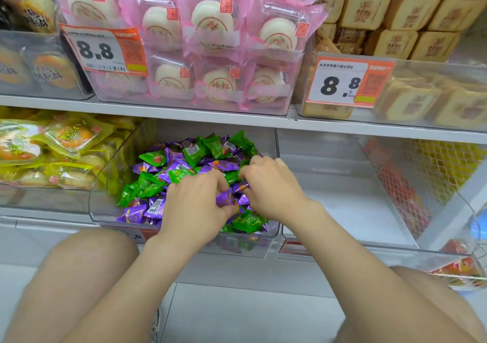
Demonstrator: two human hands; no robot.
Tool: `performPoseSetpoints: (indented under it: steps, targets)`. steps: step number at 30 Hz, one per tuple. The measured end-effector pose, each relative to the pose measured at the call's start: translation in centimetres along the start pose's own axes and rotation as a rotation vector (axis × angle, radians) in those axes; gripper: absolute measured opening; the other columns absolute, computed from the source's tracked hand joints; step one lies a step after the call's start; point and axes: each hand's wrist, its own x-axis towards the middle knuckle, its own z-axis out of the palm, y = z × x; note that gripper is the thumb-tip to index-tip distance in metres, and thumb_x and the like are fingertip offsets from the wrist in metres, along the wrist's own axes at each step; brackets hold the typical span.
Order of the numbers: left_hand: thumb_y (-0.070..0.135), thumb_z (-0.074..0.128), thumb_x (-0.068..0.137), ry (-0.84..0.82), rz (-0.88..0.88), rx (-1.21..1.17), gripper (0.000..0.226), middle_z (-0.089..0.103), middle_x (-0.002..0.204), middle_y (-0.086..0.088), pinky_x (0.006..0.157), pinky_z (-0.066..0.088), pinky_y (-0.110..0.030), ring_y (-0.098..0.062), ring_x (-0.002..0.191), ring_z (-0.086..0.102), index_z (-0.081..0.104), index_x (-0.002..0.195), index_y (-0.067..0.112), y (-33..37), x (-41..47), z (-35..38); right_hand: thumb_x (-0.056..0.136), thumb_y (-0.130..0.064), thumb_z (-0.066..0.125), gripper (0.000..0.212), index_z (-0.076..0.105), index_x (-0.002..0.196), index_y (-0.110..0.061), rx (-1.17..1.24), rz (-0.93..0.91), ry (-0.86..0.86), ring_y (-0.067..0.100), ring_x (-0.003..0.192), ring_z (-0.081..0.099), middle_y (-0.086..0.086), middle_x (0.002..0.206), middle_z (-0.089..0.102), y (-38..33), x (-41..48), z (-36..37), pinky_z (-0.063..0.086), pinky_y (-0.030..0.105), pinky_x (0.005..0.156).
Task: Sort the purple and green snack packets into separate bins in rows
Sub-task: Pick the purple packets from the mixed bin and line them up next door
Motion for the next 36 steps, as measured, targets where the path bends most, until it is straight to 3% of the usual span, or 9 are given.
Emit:
performPoseSetpoints:
  steps: [6, 11, 13, 16, 20, 22, 27, 31, 36]
  targets:
    - [0.037, 0.092, 0.076, 0.073, -0.092, -0.242, 0.038, 0.06, 0.081, 0.017, 0.074, 0.047, -0.038, -0.018, 0.087, 0.063, 0.057, 0.088, 0.03, -0.4, -0.4, -0.7, 0.096, -0.027, 0.069, 0.02, 0.065, 0.115, -0.021, 0.043, -0.006, -0.006, 0.028, 0.108, 0.06, 0.003, 0.112, 0.063, 0.2, -0.3, 0.4, 0.039, 0.038, 0.087]
    - [0.026, 0.086, 0.083, 0.22, -0.096, -0.411, 0.031, 0.066, 0.086, 0.017, 0.076, 0.051, -0.037, -0.004, 0.074, 0.061, 0.061, 0.101, 0.032, -0.6, -1.1, -1.6, 0.099, -0.025, 0.066, 0.025, 0.059, 0.122, -0.021, 0.462, 0.098, 0.236, 0.022, 0.106, 0.06, -0.003, 0.112, 0.065, -0.5, -2.6, -0.5, 0.046, 0.04, 0.091]
    - [0.024, 0.082, 0.087, 0.213, -0.05, -0.478, 0.029, 0.069, 0.09, 0.021, 0.076, 0.053, -0.035, -0.007, 0.071, 0.064, 0.066, 0.106, 0.037, -0.2, -1.3, -2.0, 0.09, -0.022, 0.077, 0.035, 0.062, 0.122, -0.021, 0.697, 0.16, 0.347, 0.01, 0.101, 0.059, -0.008, 0.109, 0.064, -1.1, -4.3, -1.3, 0.047, 0.028, 0.091]
    - [0.022, 0.083, 0.088, 0.211, -0.028, -0.623, 0.019, 0.073, 0.083, 0.021, 0.067, 0.056, -0.029, -0.004, 0.068, 0.07, 0.071, 0.096, 0.036, 0.5, -1.8, -2.2, 0.077, -0.017, 0.089, 0.045, 0.071, 0.118, -0.025, 0.885, 0.262, 0.422, 0.002, 0.096, 0.062, -0.011, 0.104, 0.065, -1.0, -6.5, -2.5, 0.046, 0.014, 0.087]
    - [0.03, 0.077, 0.095, 0.133, -0.055, -0.809, 0.01, 0.075, 0.086, 0.004, 0.067, 0.063, -0.046, -0.019, 0.073, 0.077, 0.069, 0.1, 0.031, 1.7, -2.4, -2.2, 0.075, -0.016, 0.091, 0.043, 0.075, 0.111, -0.032, 0.969, 0.276, 0.462, 0.009, 0.089, 0.068, -0.013, 0.103, 0.067, 0.2, -7.9, -3.7, 0.053, 0.026, 0.078]
    - [0.025, 0.071, 0.1, 0.025, -0.046, -0.956, 0.009, 0.075, 0.099, -0.003, 0.069, 0.065, -0.049, -0.021, 0.078, 0.079, 0.069, 0.108, 0.023, 2.4, -2.7, -2.3, 0.076, -0.016, 0.091, 0.041, 0.075, 0.11, -0.034, 1.007, 0.284, 0.433, 0.01, 0.082, 0.07, -0.015, 0.1, 0.072, 0.6, -8.4, -3.9, 0.055, 0.029, 0.072]
    - [0.016, 0.083, 0.089, -0.114, 0.037, -0.981, 0.03, 0.078, 0.107, 0.003, 0.072, 0.063, -0.033, -0.018, 0.086, 0.078, 0.071, 0.116, 0.023, 3.6, -3.1, -1.9, 0.075, -0.014, 0.093, 0.04, 0.077, 0.109, -0.03, 1.113, 0.272, 0.315, 0.017, 0.082, 0.074, -0.008, 0.095, 0.077, 1.0, -10.0, -4.0, 0.063, 0.044, 0.075]
    - [0.007, 0.083, 0.088, -0.089, 0.012, -1.021, 0.028, 0.08, 0.101, 0.0, 0.073, 0.065, -0.036, -0.023, 0.083, 0.079, 0.072, 0.112, 0.017, 4.2, -2.7, -1.6, 0.084, -0.011, 0.087, 0.034, 0.077, 0.115, -0.02, 1.419, 0.351, 0.171, 0.02, 0.082, 0.077, 0.002, 0.096, 0.08, 2.0, -11.2, -5.1, 0.062, 0.033, 0.074]
    - [0.011, 0.088, 0.081, -0.161, -0.017, -1.078, 0.031, 0.081, 0.094, -0.006, 0.072, 0.064, -0.034, -0.03, 0.08, 0.077, 0.075, 0.108, 0.014, 5.3, -2.1, -1.1, 0.098, -0.011, 0.072, 0.016, 0.075, 0.113, -0.007, 1.504, 0.519, 0.079, 0.021, 0.07, 0.069, 0.013, 0.084, 0.077, 4.4, -12.0, -4.9, 0.056, 0.029, 0.063]
